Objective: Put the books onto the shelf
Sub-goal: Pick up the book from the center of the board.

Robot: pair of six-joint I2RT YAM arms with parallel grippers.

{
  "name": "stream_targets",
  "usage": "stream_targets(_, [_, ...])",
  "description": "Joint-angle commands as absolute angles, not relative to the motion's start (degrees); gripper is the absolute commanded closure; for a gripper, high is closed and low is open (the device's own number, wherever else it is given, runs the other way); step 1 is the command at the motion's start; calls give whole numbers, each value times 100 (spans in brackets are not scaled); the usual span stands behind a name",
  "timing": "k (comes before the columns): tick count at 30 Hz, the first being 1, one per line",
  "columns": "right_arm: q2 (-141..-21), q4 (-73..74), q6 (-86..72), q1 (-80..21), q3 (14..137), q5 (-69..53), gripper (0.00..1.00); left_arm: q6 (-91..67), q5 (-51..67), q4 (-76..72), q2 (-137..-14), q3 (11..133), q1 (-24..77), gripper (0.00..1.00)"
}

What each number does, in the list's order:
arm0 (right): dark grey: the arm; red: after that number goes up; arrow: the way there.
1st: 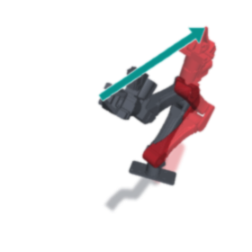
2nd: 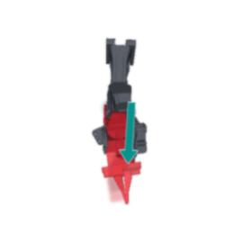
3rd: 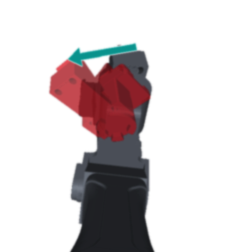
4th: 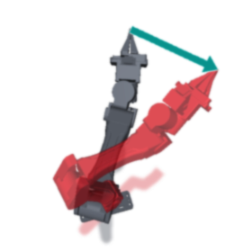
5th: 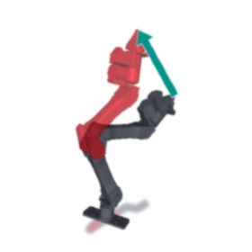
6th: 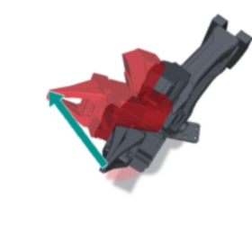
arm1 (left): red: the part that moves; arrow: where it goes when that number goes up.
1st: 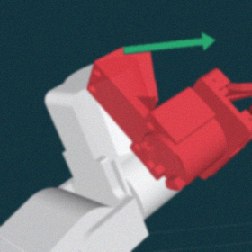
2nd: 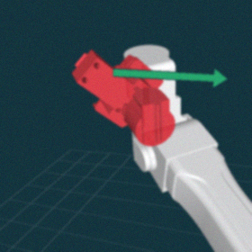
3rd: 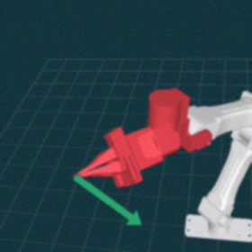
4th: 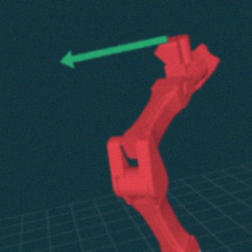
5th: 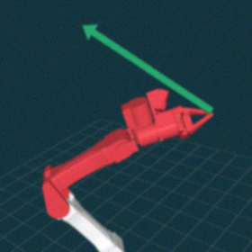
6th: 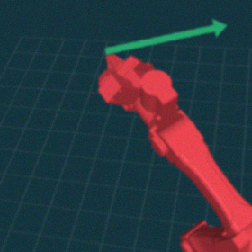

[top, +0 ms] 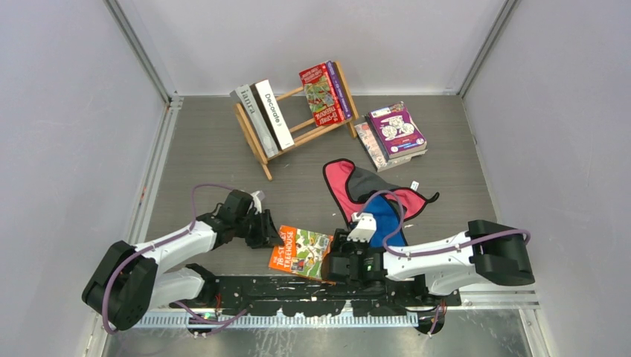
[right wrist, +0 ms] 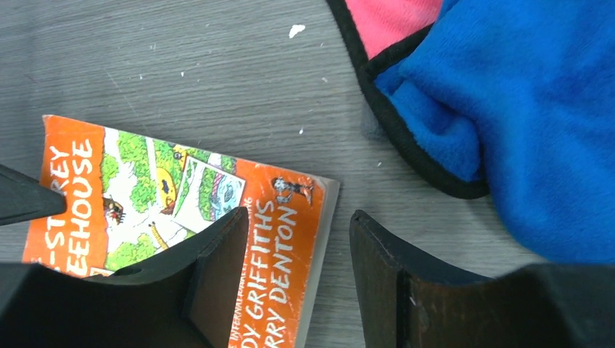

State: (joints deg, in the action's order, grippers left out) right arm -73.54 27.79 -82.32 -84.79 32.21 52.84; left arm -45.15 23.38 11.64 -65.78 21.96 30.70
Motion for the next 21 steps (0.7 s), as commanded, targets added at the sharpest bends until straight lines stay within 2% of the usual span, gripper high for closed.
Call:
stream_targets(1, [-7403,2115,-8723,-8600,3069,5305,41,-4526,2146,988,-6665,2276,3111,63])
stream_targets(17, [-8029,201,-9468,-8758,2285,4663,41,-4649,2254,630,-6903,2189,3137,63])
stream_targets(21, [-8119,290,-9780,-8917,2182,4645,41,-4634,2242,611,-6943,2179,3145,63])
